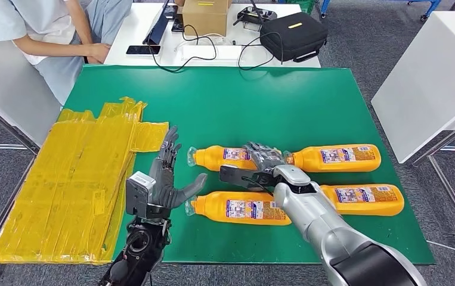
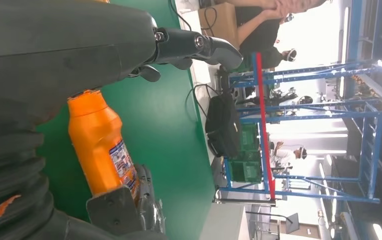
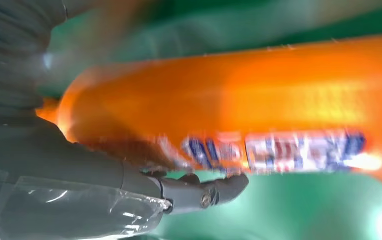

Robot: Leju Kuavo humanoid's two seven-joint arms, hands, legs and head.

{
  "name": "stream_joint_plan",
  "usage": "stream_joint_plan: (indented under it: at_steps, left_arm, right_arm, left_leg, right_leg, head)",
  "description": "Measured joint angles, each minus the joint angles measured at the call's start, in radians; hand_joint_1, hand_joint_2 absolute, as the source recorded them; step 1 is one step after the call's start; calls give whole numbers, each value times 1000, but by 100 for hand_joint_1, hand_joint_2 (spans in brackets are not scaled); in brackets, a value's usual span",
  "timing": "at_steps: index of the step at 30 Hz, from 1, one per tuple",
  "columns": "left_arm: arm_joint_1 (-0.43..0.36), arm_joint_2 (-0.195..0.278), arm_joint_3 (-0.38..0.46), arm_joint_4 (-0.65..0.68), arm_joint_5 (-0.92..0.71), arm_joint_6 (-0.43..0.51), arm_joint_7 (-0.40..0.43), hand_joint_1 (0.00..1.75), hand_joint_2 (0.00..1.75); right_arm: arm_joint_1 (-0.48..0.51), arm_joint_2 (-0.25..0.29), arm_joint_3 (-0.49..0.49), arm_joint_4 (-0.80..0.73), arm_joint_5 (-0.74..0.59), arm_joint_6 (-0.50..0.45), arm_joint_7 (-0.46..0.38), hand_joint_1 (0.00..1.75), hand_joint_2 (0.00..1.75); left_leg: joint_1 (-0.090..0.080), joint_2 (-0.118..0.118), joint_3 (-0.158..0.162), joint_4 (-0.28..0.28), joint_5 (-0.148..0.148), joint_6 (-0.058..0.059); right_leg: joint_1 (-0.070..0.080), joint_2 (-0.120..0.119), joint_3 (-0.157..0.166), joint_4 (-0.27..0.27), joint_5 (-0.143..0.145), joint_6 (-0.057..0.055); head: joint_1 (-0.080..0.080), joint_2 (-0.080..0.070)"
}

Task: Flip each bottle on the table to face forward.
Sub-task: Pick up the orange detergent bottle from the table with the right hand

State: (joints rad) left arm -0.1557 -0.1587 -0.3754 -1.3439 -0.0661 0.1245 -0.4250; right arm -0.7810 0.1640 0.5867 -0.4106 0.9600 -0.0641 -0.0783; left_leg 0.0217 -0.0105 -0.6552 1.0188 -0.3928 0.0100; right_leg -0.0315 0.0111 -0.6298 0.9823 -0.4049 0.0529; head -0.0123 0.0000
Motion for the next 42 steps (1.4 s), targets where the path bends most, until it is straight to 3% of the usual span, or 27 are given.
stream_joint_plan:
  at_steps: [14,18,23,38,42]
  left_arm:
    - [-4,0,-4,17,-6,-7,0,0,175]
    - [-4,0,-4,18,-6,-7,1,0,175]
    - [-7,0,-8,30,-9,-1,4,0,175]
    - [-10,0,-22,50,-9,8,0,0,175]
    - [-11,1,-21,43,-27,21,5,0,175]
  right_arm:
    - [-10,3,-1,27,-20,48,44,0,175]
    - [-10,3,-1,30,-19,49,48,171,175]
    - [-9,1,-1,34,4,18,99,175,175]
    - [22,-19,-38,40,6,-161,104,175,175]
    - [51,-20,-67,20,-23,-321,58,175,175]
  left_leg:
    - [0,0,1,0,0,0]
    - [0,0,1,0,0,0]
    - [0,0,1,0,0,0]
    - [0,0,1,0,0,0]
    - [0,0,1,0,0,0]
  right_leg:
    - [0,0,1,0,0,0]
    - [0,0,1,0,0,0]
    - [0,0,1,0,0,0]
    - [0,0,1,0,0,0]
    - [0,0,1,0,0,0]
  head:
    - [0,0]
    - [0,0]
    - [0,0]
    - [0,0]
    - [0,0]
